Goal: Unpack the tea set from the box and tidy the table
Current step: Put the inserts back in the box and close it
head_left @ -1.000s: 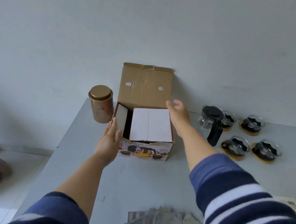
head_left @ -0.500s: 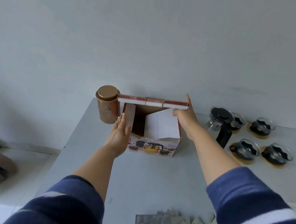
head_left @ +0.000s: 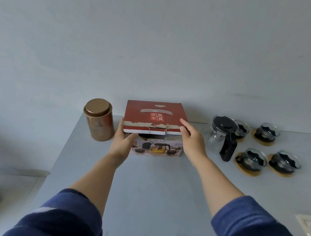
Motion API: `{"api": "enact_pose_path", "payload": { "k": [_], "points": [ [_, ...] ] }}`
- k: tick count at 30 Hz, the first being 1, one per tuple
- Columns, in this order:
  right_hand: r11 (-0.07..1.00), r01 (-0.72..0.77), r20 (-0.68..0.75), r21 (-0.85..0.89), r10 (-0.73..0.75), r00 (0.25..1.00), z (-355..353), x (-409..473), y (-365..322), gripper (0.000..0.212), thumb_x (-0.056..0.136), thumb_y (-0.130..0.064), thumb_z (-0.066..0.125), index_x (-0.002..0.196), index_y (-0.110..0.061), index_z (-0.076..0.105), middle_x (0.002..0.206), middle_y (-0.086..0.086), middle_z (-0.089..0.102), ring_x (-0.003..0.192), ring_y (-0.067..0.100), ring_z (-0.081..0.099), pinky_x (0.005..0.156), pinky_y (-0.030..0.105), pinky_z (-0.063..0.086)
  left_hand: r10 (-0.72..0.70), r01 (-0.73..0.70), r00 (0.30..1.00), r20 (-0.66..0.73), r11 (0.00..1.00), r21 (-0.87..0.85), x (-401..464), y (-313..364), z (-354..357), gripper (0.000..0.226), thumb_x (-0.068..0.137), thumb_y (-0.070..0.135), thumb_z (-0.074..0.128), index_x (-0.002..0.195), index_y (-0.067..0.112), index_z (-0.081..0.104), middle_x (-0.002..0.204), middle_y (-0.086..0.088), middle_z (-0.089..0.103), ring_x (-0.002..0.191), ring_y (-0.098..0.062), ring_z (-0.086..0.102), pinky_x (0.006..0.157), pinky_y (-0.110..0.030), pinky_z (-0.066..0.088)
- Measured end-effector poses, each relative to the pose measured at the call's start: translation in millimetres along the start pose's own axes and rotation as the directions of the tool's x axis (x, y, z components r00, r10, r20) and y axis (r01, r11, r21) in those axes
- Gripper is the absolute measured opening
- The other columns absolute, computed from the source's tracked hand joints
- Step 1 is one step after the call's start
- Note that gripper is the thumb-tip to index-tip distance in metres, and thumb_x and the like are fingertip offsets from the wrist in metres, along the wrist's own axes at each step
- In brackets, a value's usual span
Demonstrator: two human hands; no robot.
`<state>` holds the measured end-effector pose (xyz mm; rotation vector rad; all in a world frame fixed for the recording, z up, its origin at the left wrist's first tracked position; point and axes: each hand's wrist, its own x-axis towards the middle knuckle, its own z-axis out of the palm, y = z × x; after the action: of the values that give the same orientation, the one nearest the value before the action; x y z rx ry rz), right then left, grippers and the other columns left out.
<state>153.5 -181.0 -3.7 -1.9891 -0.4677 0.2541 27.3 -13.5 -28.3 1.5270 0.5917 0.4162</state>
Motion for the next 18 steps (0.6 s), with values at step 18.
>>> {"api": "enact_pose_path", "payload": {
  "k": [18],
  "points": [
    [1.0, -0.029, -0.051, 0.006, 0.029, 0.998, 18, 28, 19, 0.037, 0.101, -0.019, 0.043, 0.134, -0.027, 0.056, 0.112, -0.009, 0.061, 0.069, -0.005, 0.042, 0.07, 0.01, 0.039, -0.148, 0.146, 0.976, -0.159, 0.989, -0.021, 44, -9, 8, 0.033, 0.096, 0.029, 0.035, 0.126, 0.039, 0.044, 0.121, 0.001, 0.063, 0.111, -0.021, 0.061, 0.087, -0.033, 0.048]
  ]
}}
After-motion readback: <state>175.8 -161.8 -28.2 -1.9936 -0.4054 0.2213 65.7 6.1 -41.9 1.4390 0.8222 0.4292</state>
